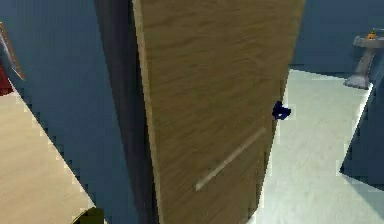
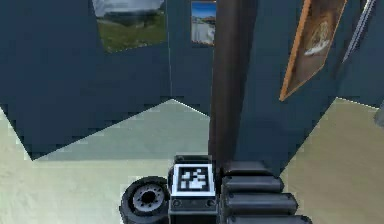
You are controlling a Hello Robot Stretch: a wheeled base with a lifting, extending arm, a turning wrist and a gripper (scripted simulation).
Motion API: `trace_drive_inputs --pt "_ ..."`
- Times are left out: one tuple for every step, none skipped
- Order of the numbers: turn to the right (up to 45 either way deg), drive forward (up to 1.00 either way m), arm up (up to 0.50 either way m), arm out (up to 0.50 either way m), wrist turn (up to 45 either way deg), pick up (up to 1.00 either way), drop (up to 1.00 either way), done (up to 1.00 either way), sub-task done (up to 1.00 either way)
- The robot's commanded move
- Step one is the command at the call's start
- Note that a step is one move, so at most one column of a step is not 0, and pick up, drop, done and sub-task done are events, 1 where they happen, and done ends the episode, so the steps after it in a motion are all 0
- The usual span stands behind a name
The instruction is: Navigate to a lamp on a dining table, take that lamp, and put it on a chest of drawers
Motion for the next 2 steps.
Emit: trace_drive_inputs --pt "45.0 0.00 0.00 0.00 0.0 0.00 0.00 0.00 0.00" --pt "0.0 1.00 0.00 0.00 0.0 0.00 0.00 0.00 0.00"
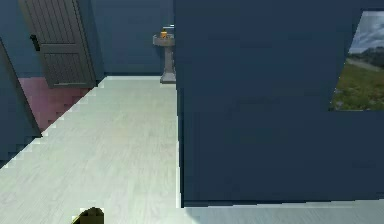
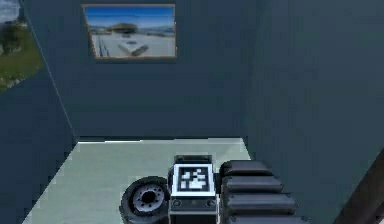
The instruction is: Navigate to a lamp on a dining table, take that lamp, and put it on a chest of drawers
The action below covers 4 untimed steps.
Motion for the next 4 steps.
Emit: trace_drive_inputs --pt "-3.0 0.00 0.00 0.00 0.0 0.00 0.00 0.00 0.00" --pt "0.0 0.25 0.00 0.00 0.0 0.00 0.00 0.00 0.00" --pt "-33.0 0.00 0.00 0.00 0.0 0.00 0.00 0.00 0.00" --pt "0.0 1.00 0.00 0.00 0.0 0.00 0.00 0.00 0.00"
